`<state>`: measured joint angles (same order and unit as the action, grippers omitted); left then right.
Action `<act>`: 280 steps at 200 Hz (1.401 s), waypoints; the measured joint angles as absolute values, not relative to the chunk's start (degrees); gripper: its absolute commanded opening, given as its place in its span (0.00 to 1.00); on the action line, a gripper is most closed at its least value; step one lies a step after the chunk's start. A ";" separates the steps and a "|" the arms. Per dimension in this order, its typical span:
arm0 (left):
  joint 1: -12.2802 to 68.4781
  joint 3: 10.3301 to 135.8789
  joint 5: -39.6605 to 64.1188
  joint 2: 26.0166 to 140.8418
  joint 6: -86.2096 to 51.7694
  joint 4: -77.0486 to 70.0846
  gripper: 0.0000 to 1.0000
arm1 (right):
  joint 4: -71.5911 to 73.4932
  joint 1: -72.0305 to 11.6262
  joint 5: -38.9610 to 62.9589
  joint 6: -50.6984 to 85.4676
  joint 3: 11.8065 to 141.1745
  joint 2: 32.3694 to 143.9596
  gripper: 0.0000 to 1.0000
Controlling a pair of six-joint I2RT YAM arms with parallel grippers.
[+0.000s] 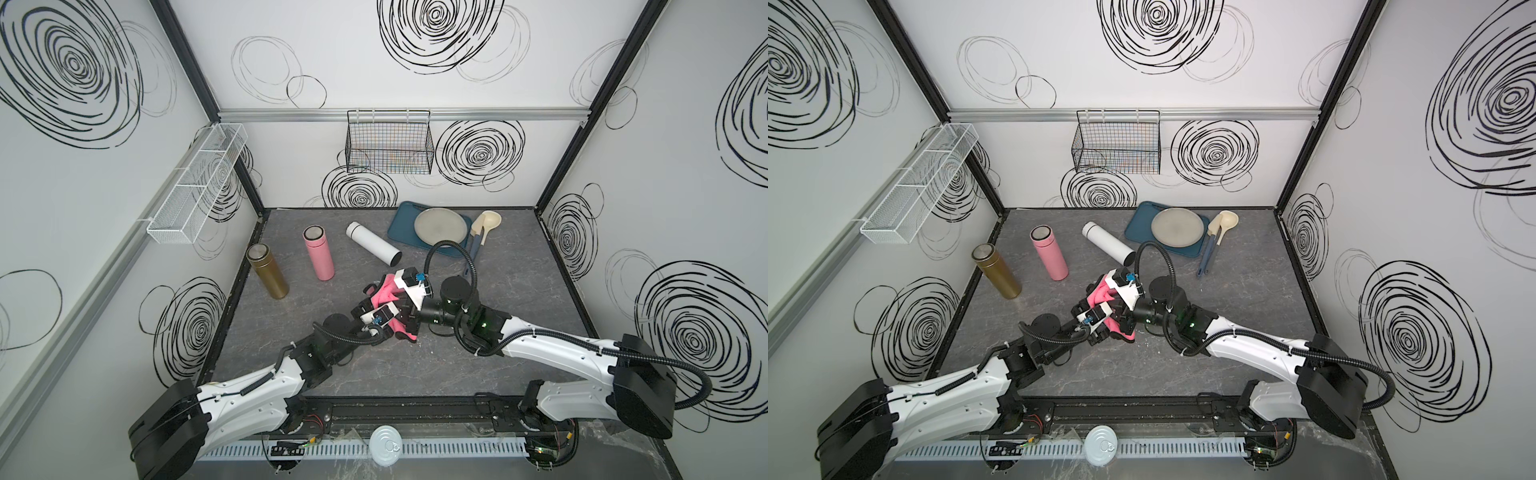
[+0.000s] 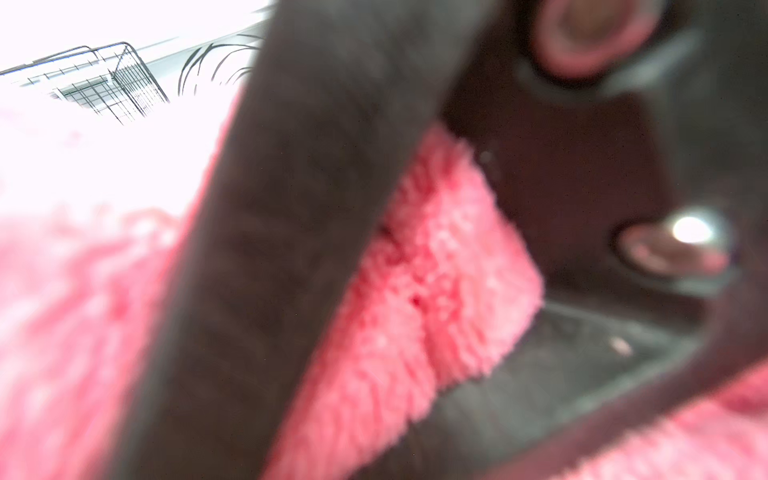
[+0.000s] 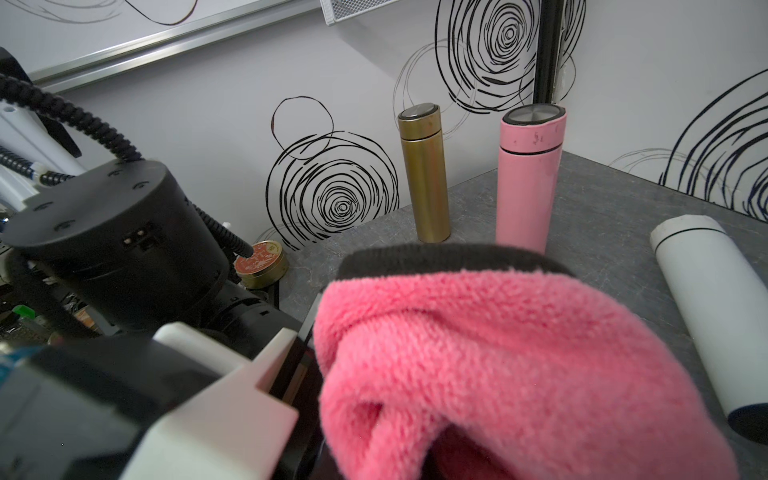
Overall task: Wipe the surface of the thermos
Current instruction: Wipe the dirt from the surface of the thermos.
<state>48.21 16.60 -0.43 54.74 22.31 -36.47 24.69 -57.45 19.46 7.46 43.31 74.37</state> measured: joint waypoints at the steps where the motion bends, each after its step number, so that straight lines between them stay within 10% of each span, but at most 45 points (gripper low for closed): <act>1: 48.18 16.60 -0.40 54.74 22.28 -36.47 0.00 | 24.69 -57.52 19.40 7.44 43.31 74.39 0.00; 280: 47.44 16.40 3.05 55.64 20.45 -37.78 0.00 | 30.44 -54.89 22.24 8.14 39.97 74.11 0.00</act>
